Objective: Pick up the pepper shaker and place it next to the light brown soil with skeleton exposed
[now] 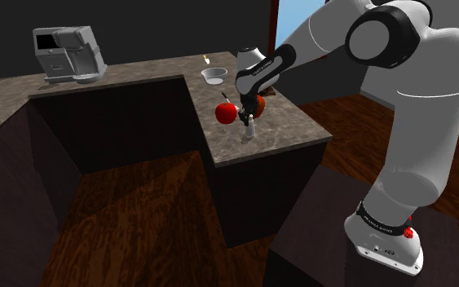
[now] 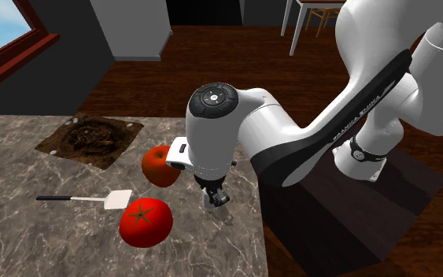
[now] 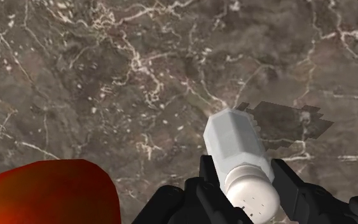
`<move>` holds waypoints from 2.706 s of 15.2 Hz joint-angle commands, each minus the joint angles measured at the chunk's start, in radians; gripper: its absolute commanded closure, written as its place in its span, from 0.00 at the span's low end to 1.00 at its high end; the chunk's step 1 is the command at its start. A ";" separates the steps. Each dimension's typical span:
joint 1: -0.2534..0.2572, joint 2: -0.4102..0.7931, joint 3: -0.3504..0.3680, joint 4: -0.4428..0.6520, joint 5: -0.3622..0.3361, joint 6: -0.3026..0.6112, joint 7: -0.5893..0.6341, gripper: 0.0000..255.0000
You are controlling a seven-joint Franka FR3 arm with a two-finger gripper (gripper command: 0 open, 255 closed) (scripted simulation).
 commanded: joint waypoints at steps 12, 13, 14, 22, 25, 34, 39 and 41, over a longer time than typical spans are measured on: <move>0.003 -0.065 -0.001 0.053 -0.002 -0.118 -0.006 1.00; 0.003 -0.070 -0.001 0.060 -0.003 -0.130 -0.007 1.00; 0.003 -0.075 -0.001 0.067 -0.003 -0.142 -0.008 1.00; 0.005 -0.111 -0.001 0.129 -0.003 -0.240 -0.014 1.00; 0.005 -0.121 -0.001 0.157 -0.003 -0.277 -0.016 1.00; 0.006 -0.141 -0.001 0.252 -0.002 -0.393 -0.025 1.00; -0.019 -0.111 -0.018 0.308 0.007 -0.415 -0.071 1.00; -0.046 -0.075 -0.034 0.344 0.018 -0.411 -0.115 1.00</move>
